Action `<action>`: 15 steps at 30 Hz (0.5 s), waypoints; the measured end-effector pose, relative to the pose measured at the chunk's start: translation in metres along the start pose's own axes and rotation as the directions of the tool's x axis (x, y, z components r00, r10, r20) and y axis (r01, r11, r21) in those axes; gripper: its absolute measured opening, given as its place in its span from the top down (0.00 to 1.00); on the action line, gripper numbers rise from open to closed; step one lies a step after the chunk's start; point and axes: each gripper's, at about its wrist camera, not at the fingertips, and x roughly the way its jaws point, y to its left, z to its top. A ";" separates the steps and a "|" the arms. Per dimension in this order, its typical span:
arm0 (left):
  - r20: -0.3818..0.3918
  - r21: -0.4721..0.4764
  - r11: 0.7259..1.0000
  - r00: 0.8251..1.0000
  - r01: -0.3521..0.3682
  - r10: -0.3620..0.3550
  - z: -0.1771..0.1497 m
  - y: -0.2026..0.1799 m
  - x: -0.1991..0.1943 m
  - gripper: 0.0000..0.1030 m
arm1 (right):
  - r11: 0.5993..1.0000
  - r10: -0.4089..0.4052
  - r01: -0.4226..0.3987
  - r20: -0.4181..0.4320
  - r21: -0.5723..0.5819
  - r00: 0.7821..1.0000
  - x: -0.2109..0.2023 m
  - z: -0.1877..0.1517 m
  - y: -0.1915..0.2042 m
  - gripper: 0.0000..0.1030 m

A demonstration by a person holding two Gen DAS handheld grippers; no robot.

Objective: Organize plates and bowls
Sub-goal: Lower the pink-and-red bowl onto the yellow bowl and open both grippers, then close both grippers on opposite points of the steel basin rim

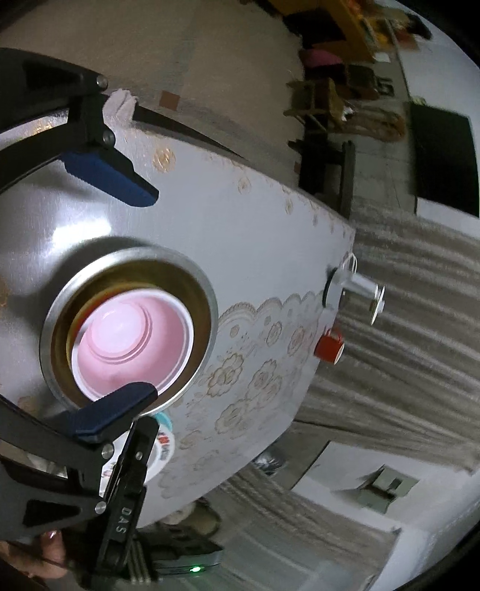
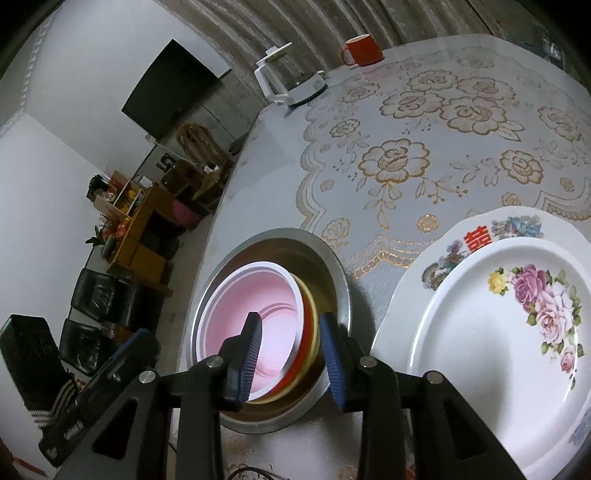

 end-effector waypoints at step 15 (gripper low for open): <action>-0.054 -0.151 0.988 0.998 0.030 -0.038 -0.011 0.044 0.015 0.21 | 0.981 -0.135 0.138 0.033 -0.136 0.990 -0.004 0.023 -0.003 0.68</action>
